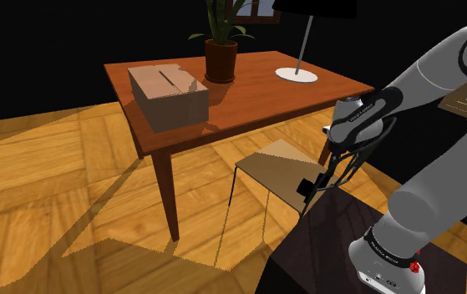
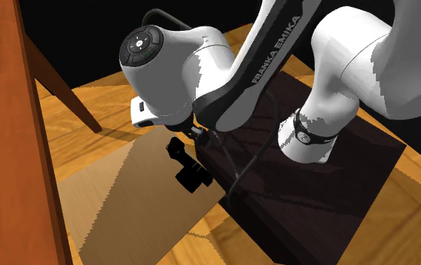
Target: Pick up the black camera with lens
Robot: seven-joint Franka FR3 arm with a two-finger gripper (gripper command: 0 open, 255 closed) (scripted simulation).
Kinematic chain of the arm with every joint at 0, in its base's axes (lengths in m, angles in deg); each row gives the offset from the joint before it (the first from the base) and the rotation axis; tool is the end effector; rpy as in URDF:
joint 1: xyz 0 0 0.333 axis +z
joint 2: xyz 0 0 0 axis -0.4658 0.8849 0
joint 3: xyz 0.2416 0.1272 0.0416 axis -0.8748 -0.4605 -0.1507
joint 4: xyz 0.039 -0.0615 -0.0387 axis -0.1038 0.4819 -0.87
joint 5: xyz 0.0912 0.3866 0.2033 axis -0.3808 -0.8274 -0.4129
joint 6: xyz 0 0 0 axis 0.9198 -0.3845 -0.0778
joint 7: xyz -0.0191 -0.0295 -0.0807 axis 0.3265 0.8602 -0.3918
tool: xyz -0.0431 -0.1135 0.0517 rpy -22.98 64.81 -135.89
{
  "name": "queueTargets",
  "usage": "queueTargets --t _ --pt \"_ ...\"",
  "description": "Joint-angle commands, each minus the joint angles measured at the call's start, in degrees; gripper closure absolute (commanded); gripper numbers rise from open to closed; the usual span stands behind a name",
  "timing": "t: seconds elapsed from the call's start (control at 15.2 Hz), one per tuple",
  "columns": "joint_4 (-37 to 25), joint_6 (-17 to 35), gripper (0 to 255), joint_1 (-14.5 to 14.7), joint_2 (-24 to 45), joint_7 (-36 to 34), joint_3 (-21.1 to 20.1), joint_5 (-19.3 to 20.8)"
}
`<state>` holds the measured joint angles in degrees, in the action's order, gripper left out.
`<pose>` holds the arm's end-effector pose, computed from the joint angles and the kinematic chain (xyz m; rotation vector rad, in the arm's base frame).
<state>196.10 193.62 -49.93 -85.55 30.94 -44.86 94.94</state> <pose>0.3192 -0.2523 0.1195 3.0794 0.3386 -0.2694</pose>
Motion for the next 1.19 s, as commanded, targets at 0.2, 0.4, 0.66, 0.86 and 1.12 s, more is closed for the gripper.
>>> queueTargets --t 0.2,0.4,0.66,0.86,1.12 --pt "-5.1 10.2 0 -2.2 14.2 6.8 1.2 -3.5" --pt "-7.9 13.9 0 -4.1 20.4 9.8 0.1 -5.8" --pt "-8.8 17.1 0 -4.9 24.4 10.0 -0.8 -6.7" --pt "-9.5 19.0 0 -5.3 27.0 10.0 -1.4 -7.1" --pt "-9.4 19.0 255 -5.3 27.0 10.0 -1.4 -7.1"
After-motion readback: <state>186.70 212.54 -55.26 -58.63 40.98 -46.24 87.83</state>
